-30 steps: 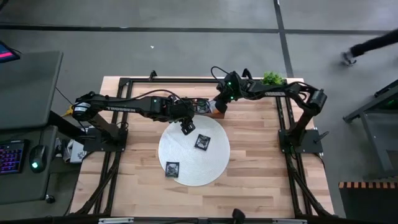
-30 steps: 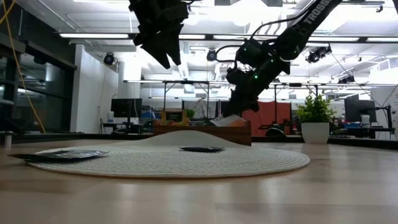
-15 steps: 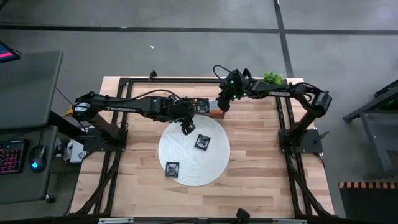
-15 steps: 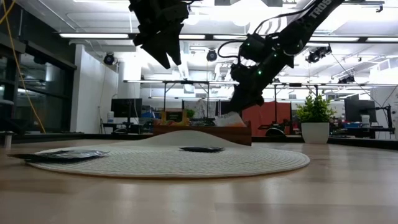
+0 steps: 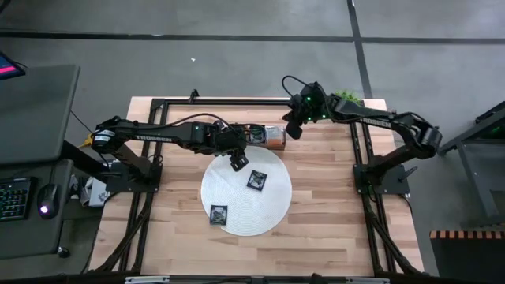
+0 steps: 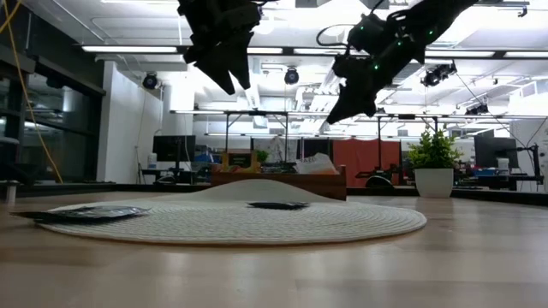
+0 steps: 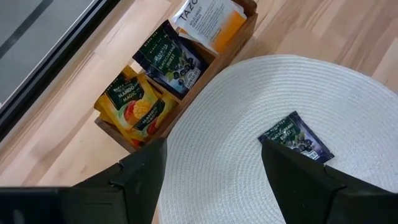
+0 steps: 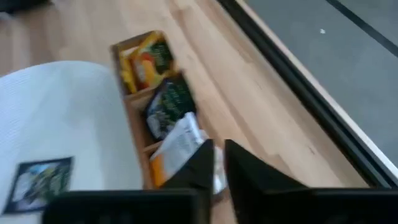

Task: Pick & Place Tea
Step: Put the white tea bag into the right section of the wooden organizer

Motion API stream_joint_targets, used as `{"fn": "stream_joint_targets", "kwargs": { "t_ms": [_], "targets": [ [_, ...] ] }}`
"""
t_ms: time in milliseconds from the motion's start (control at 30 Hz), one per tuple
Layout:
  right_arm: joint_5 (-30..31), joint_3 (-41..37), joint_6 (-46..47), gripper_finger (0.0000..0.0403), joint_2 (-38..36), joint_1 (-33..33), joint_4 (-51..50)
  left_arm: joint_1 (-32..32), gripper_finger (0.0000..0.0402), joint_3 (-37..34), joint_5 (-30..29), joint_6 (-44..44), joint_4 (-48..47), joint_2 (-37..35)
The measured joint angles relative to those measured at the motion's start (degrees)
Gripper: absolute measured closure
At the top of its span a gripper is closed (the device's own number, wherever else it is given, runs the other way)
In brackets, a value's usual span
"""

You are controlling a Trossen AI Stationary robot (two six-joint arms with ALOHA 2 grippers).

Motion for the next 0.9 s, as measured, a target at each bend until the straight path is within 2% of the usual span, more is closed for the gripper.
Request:
{"fn": "stream_joint_targets", "kwargs": {
  "t_ms": [33,200,533,900],
  "targets": [
    [-0.74,0.0,-0.65,0.0389,-0.3,0.44,-0.28,0.0,0.0143,0.0,-0.02,0.0,0.16,0.0],
    [-2.66,0.0,-1.96,0.04,0.59,3.42,-1.01,0.0,0.0143,0.0,-0.78,0.02,0.14,0.0],
    [0.4,0.0,-2.13,0.0402,7.57,7.76,-3.75,0.0,0.0143,0.0,-1.11,0.04,0.11,0.0],
    [1.56,0.02,-2.05,0.0403,13.57,7.85,-3.24,0.0,0.0143,0.0,-1.14,0.09,0.09,0.0]
  ]
}}
